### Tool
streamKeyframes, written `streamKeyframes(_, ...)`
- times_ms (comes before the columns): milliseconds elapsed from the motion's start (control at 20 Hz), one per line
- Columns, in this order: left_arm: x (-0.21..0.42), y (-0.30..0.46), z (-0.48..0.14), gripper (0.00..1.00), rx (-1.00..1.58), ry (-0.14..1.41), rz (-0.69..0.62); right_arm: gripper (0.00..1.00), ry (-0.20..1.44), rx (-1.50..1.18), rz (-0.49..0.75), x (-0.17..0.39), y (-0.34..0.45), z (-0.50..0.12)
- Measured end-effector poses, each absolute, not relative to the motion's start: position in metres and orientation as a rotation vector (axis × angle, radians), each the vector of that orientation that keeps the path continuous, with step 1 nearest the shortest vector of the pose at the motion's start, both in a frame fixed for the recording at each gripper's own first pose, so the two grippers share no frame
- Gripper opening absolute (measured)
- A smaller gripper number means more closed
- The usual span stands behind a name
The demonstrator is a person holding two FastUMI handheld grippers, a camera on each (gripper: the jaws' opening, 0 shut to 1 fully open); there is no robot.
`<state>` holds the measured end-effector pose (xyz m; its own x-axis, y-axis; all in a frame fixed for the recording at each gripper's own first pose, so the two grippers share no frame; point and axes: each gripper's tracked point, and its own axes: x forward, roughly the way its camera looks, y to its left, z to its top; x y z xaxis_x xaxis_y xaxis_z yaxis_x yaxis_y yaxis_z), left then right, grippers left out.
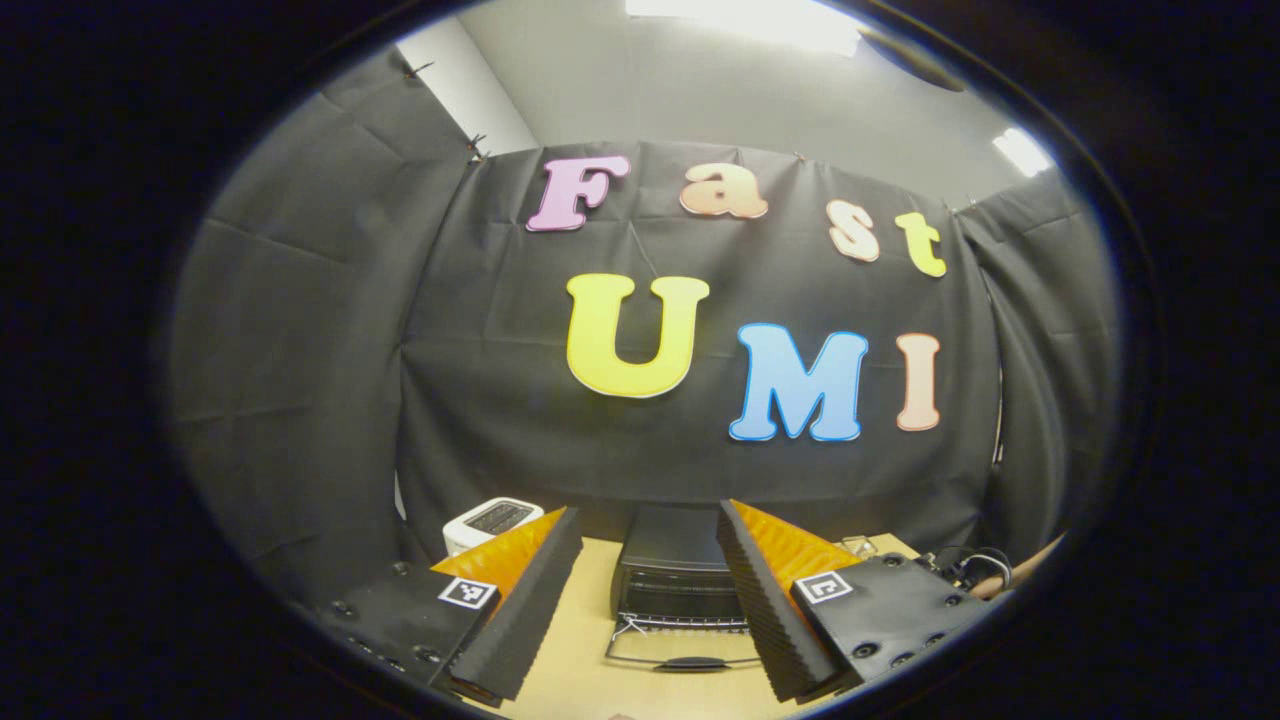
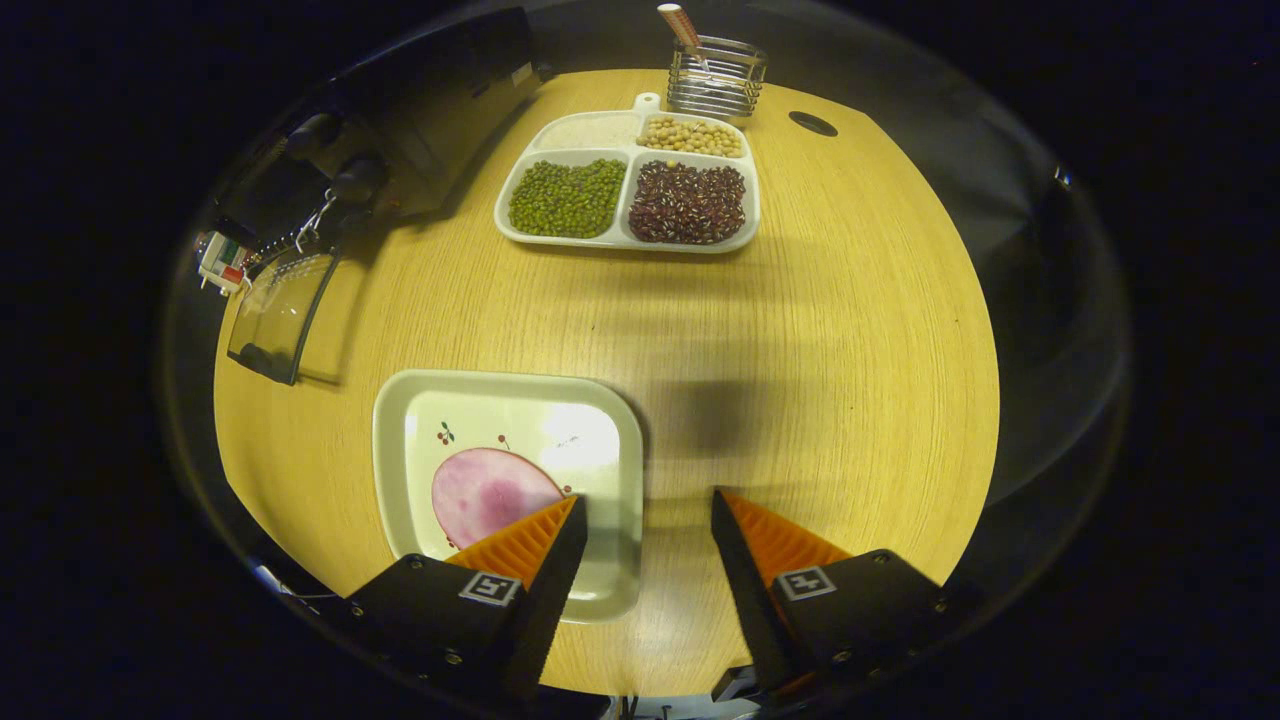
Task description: Open the electric oven with the left hand, put the food in, and close the electric oven.
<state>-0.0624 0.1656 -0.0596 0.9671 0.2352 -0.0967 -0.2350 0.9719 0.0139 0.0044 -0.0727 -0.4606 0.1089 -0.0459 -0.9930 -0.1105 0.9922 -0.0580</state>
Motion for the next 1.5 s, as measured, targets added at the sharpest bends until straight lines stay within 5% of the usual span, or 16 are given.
streamKeyframes(150, -0.060, 0.161, -0.065, 0.96, -0.011, 0.106, 0.231, 0.30, 1.478, -0.076, 0.047, 0.002, -0.066, -0.465)
streamKeyframes(200, -0.061, 0.158, -0.064, 0.96, -0.016, 0.105, 0.226, 0.28, 1.486, -0.094, 0.064, 0.002, -0.071, -0.461)
streamKeyframes(300, -0.060, 0.154, -0.064, 0.96, -0.010, 0.104, 0.219, 0.01, 1.470, 0.012, 0.052, 0.005, -0.068, -0.467)
streamKeyframes(1500, -0.039, 0.061, -0.040, 0.96, 0.054, 0.109, 0.222, 0.01, 1.343, 0.808, 0.298, -0.030, -0.054, -0.430)
